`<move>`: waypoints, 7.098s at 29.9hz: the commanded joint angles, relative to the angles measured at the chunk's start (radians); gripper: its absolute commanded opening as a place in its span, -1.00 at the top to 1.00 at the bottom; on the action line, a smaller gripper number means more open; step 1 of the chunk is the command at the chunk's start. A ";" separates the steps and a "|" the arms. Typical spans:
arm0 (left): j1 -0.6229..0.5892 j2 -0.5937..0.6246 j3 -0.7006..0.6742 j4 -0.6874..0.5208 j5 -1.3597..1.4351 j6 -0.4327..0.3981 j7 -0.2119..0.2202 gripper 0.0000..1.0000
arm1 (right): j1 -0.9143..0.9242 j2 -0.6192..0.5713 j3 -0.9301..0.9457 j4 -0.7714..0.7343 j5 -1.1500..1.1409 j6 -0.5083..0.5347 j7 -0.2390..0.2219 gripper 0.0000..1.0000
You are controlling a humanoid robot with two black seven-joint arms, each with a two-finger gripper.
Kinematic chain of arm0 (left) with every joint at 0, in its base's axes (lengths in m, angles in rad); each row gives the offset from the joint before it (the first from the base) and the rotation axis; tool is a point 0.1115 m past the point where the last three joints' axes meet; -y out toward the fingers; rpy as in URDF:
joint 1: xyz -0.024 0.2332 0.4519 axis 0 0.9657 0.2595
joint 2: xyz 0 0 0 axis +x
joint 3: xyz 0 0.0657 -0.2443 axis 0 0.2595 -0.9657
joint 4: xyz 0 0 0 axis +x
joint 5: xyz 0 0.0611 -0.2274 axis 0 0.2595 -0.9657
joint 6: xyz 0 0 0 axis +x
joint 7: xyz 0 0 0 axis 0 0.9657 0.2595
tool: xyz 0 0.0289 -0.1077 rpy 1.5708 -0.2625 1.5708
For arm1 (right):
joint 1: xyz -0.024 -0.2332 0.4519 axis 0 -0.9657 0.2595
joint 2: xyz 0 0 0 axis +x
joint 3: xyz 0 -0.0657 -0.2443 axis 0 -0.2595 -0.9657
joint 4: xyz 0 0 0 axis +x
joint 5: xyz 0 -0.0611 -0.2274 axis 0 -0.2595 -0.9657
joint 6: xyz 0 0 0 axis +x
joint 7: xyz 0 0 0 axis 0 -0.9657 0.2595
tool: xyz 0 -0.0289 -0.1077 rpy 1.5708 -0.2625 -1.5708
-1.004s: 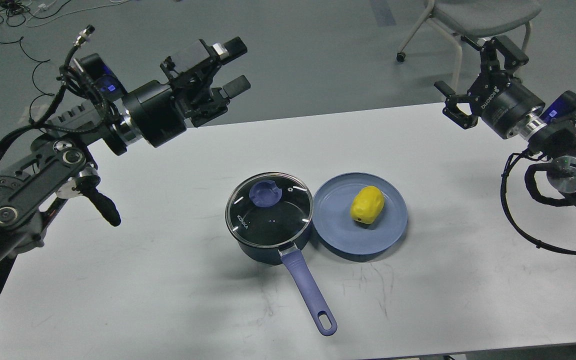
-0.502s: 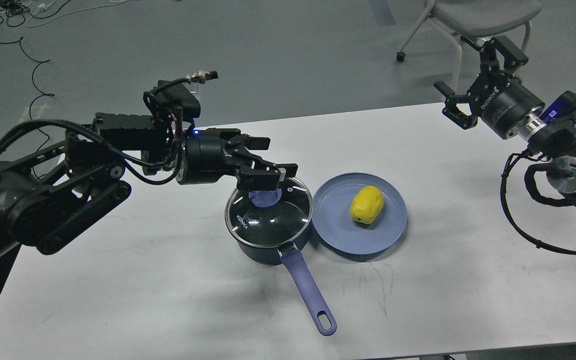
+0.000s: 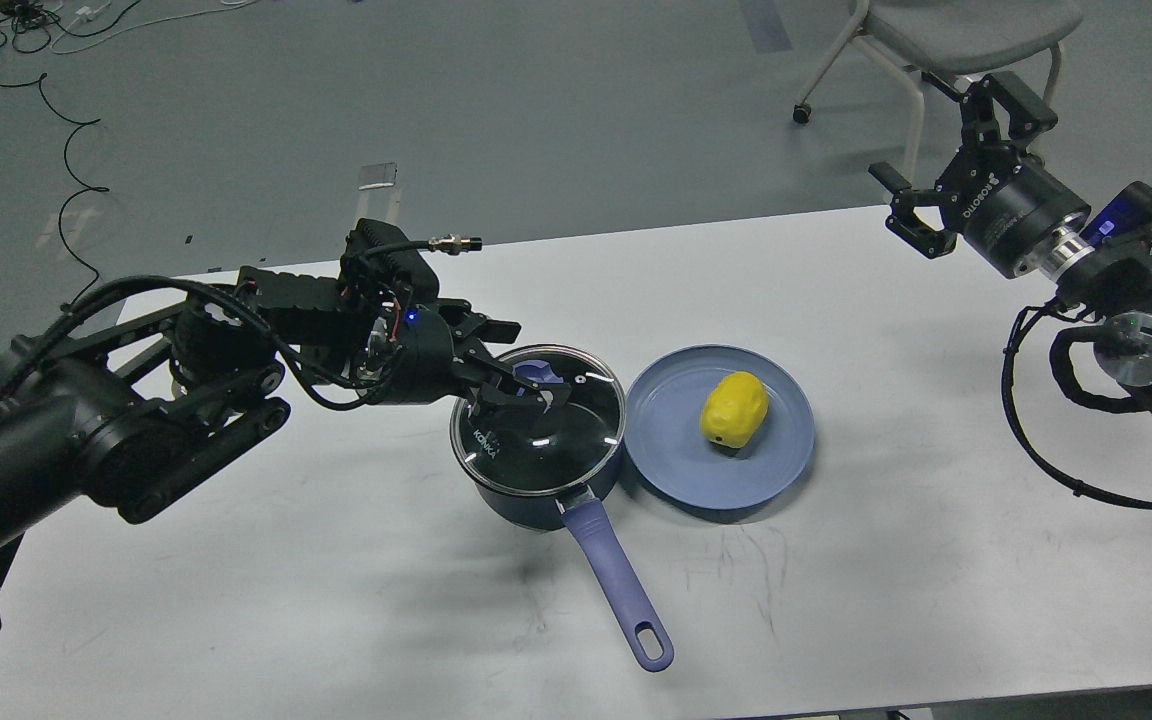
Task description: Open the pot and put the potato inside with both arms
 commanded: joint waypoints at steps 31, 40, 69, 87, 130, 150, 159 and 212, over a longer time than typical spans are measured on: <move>0.061 0.003 0.006 0.012 0.019 0.091 0.000 0.05 | 0.001 0.007 0.002 0.000 0.000 0.000 0.000 -1.00; 0.039 0.020 0.000 -0.005 0.012 0.091 0.000 0.14 | 0.003 0.006 0.003 0.000 0.000 0.000 0.000 -1.00; 0.226 0.454 0.004 -0.025 -0.067 0.324 0.000 0.06 | 0.003 0.003 0.002 0.000 -0.002 0.000 0.000 -1.00; 0.334 0.402 0.000 0.168 -0.083 0.355 0.000 0.03 | 0.003 0.001 0.008 -0.001 0.000 0.000 0.002 -1.00; 0.136 0.379 -0.008 0.229 -0.730 0.154 0.000 -0.95 | 0.113 -0.059 0.002 0.018 -0.145 0.000 0.002 -1.00; 0.019 0.351 -0.008 0.203 -0.926 0.082 0.000 -0.95 | 0.806 0.004 -0.687 0.235 -1.211 0.000 0.016 -1.00; 0.002 0.356 -0.008 0.193 -0.925 0.082 0.000 -0.95 | 0.889 0.073 -0.928 0.374 -1.636 0.000 0.016 -1.00; -0.002 0.391 -0.003 0.180 -0.933 0.083 0.000 -0.95 | 0.641 0.422 -0.976 0.135 -1.990 -0.093 0.016 -0.98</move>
